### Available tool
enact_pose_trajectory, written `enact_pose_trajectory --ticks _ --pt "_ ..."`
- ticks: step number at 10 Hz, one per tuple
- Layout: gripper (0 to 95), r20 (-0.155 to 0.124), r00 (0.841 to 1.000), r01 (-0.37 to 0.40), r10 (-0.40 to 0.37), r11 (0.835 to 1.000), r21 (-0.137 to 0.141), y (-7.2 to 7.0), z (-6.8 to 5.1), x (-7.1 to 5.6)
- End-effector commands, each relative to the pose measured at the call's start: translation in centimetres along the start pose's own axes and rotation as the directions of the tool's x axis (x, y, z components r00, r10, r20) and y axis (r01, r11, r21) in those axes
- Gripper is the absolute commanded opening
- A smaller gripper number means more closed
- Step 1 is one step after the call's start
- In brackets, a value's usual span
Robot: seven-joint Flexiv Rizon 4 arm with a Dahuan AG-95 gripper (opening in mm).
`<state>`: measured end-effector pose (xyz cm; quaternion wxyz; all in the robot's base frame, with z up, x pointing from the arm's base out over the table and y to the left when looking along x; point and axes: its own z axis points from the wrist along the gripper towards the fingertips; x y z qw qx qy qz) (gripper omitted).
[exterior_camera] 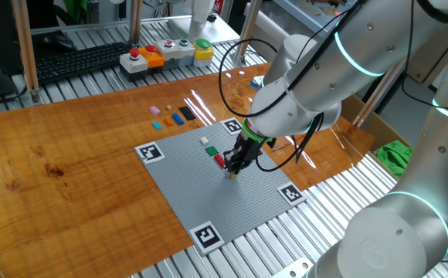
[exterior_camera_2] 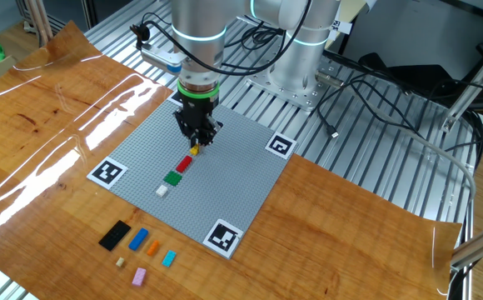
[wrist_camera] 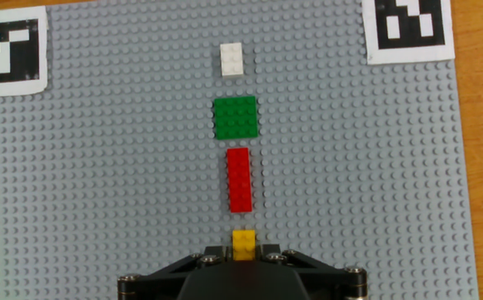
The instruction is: Stack small Lego blocks randomly, one at a time
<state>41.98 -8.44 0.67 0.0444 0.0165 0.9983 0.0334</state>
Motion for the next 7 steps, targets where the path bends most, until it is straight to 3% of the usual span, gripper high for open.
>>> enact_pose_trajectory --ticks 1,7 --pt "19.0 0.000 1.000 -0.001 0.001 1.000 0.001 0.00 -0.07 0.00" --pt "19.0 0.001 0.999 -0.044 0.044 0.999 -0.001 0.04 -0.17 -0.02"
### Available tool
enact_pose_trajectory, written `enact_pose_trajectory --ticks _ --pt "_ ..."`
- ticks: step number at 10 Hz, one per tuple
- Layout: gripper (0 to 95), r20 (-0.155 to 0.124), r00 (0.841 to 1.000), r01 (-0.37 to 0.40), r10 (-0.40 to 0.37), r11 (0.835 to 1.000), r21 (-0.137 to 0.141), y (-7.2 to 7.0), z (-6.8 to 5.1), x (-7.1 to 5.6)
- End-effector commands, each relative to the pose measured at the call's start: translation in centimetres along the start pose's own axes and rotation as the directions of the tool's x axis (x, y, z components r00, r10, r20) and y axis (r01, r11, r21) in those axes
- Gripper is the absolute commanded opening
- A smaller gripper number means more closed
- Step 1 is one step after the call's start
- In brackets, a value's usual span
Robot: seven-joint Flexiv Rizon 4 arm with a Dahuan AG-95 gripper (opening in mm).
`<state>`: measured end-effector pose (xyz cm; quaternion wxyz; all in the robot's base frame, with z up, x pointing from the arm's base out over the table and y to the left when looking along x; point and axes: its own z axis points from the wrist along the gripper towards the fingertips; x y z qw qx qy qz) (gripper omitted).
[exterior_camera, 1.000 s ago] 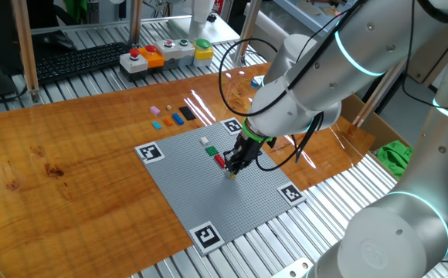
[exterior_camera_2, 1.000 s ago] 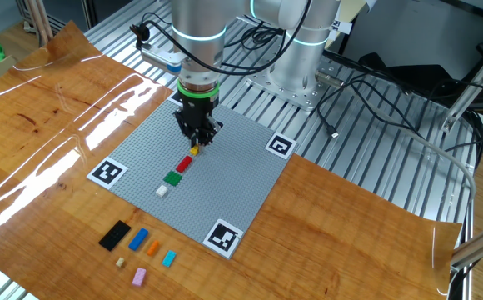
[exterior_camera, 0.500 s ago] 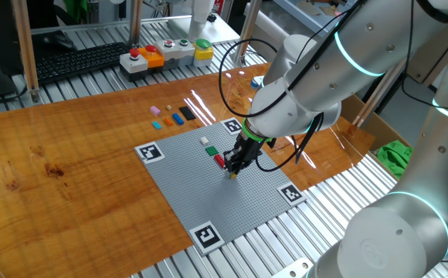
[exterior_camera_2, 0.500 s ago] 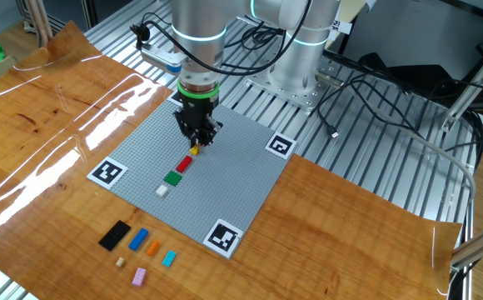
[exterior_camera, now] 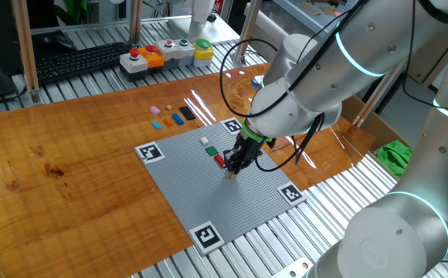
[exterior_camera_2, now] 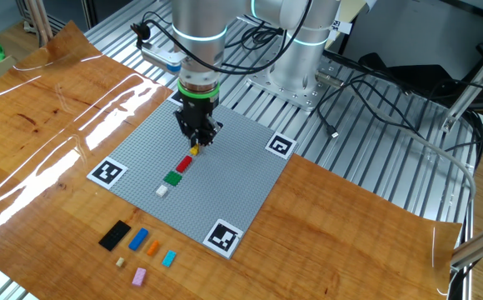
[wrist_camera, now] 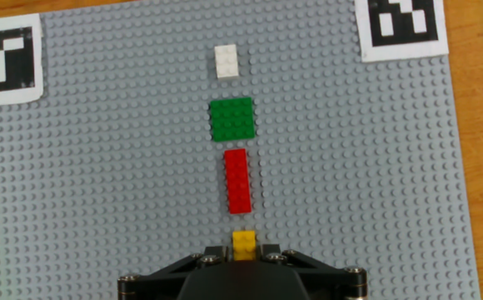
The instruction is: Stack small Lego blocks randomly, one at a time
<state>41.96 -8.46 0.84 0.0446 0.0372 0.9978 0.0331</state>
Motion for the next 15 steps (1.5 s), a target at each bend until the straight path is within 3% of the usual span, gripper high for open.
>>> enact_pose_trajectory --ticks 1,7,15 --pt "19.0 -0.002 1.000 -0.011 0.011 1.000 -0.009 0.05 0.01 0.00" --pt "19.0 -0.007 0.999 -0.047 0.047 0.998 -0.030 0.08 0.01 0.09" --pt "19.0 -0.015 1.000 0.004 -0.005 1.000 -0.011 0.19 0.00 0.10"
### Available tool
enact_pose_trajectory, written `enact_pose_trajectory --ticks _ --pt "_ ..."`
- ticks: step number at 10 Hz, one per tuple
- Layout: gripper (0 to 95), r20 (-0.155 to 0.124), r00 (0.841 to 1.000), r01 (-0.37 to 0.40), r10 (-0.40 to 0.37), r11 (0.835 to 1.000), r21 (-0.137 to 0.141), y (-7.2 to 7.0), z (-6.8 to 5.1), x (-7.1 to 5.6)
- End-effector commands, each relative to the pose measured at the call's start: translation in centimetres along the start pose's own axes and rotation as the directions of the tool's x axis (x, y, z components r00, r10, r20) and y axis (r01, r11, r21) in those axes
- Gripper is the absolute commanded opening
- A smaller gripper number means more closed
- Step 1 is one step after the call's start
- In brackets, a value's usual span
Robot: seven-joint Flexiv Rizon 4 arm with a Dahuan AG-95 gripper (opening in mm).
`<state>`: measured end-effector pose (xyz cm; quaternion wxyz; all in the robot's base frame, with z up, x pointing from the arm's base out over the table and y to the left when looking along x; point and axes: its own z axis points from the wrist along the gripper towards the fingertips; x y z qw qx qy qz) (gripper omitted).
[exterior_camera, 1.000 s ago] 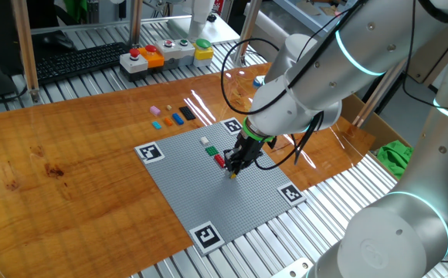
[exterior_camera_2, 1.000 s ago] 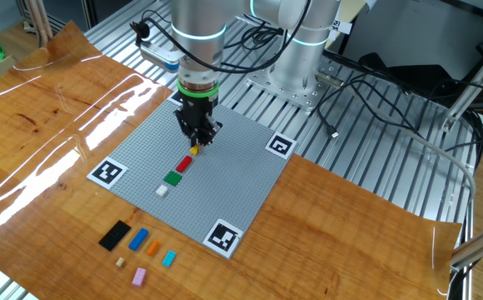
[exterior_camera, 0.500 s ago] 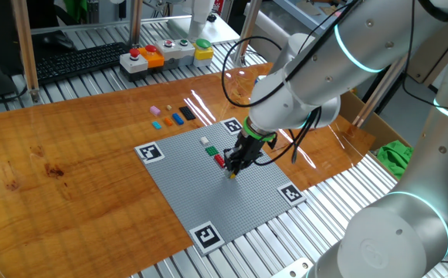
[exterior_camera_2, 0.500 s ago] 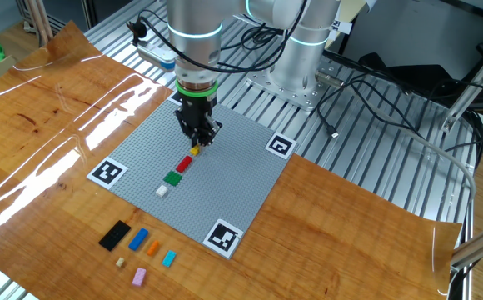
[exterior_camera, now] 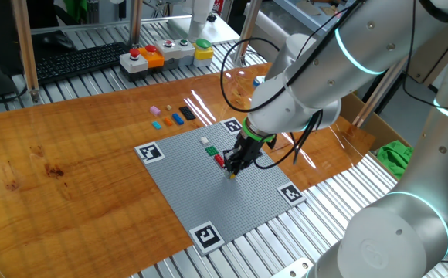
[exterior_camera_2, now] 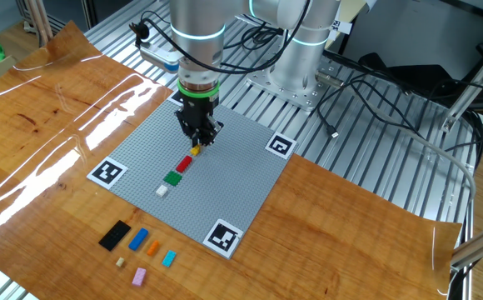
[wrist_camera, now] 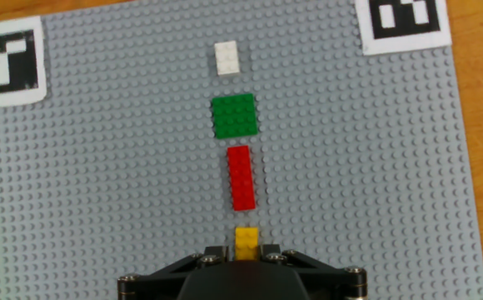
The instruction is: Stack small Lego blocks randomly, one at a time
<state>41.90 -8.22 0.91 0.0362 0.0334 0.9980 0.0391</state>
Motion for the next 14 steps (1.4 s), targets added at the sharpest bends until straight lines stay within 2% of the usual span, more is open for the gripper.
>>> enact_pose_trajectory --ticks 1,2,6,7,8,14 --pt "19.0 0.002 1.000 -0.003 0.003 1.000 0.001 -0.1 0.1 0.0" --pt "38.0 0.003 1.000 -0.003 0.003 1.000 0.002 -0.2 0.0 0.0" --pt "38.0 -0.004 1.000 -0.008 0.008 1.000 0.009 -0.1 -0.7 -0.1" --pt "38.0 -0.003 1.000 0.011 -0.011 1.000 0.014 0.0 -0.9 -0.1" --pt "0.0 -0.003 0.999 0.034 -0.034 0.999 0.022 0.0 -1.0 -0.1" --pt "0.0 -0.008 0.999 0.048 -0.048 0.999 0.021 0.1 -2.0 -0.3"
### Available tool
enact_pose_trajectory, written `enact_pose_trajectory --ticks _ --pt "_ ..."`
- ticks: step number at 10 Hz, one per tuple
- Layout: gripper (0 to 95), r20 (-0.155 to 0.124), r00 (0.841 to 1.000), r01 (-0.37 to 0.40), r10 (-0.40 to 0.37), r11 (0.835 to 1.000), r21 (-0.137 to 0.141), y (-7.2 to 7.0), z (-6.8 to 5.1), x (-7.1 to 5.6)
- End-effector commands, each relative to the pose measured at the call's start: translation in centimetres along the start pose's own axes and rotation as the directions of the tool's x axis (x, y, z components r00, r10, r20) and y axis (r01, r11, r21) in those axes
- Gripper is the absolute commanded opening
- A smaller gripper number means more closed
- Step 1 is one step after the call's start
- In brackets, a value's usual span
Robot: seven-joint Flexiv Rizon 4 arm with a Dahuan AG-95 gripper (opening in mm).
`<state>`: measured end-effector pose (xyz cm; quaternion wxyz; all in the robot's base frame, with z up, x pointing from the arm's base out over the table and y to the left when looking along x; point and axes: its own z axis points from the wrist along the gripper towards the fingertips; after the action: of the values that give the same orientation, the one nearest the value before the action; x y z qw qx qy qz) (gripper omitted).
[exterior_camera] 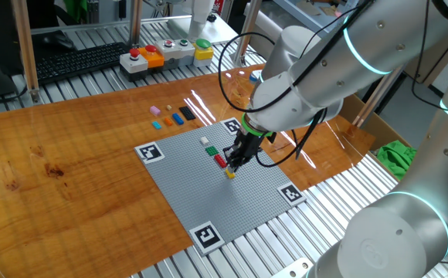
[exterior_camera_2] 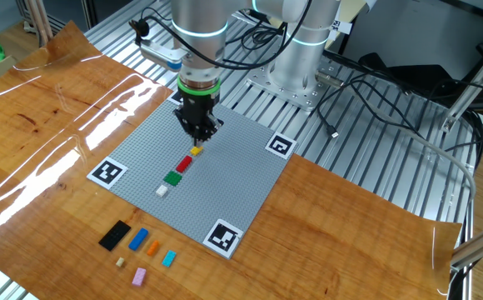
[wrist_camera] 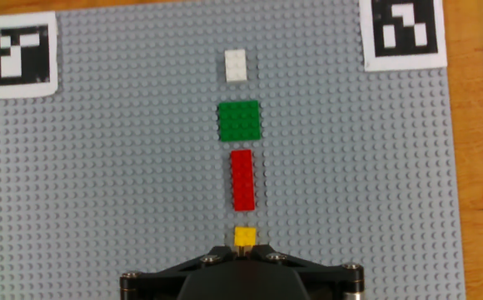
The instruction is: Stack small Lego blocks randomly, one at a time
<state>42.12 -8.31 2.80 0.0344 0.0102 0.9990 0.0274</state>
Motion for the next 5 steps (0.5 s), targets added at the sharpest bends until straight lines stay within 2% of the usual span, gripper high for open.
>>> enact_pose_trajectory --ticks 1,3,5 --pt "0.0 -0.005 1.000 0.002 -0.002 1.000 0.000 0.04 -0.36 -0.03" --pt "0.0 -0.008 1.000 0.004 -0.004 1.000 0.000 0.10 -0.73 -0.06" --pt "0.0 -0.008 1.000 0.005 -0.005 1.000 -0.002 -0.02 -0.18 0.05"
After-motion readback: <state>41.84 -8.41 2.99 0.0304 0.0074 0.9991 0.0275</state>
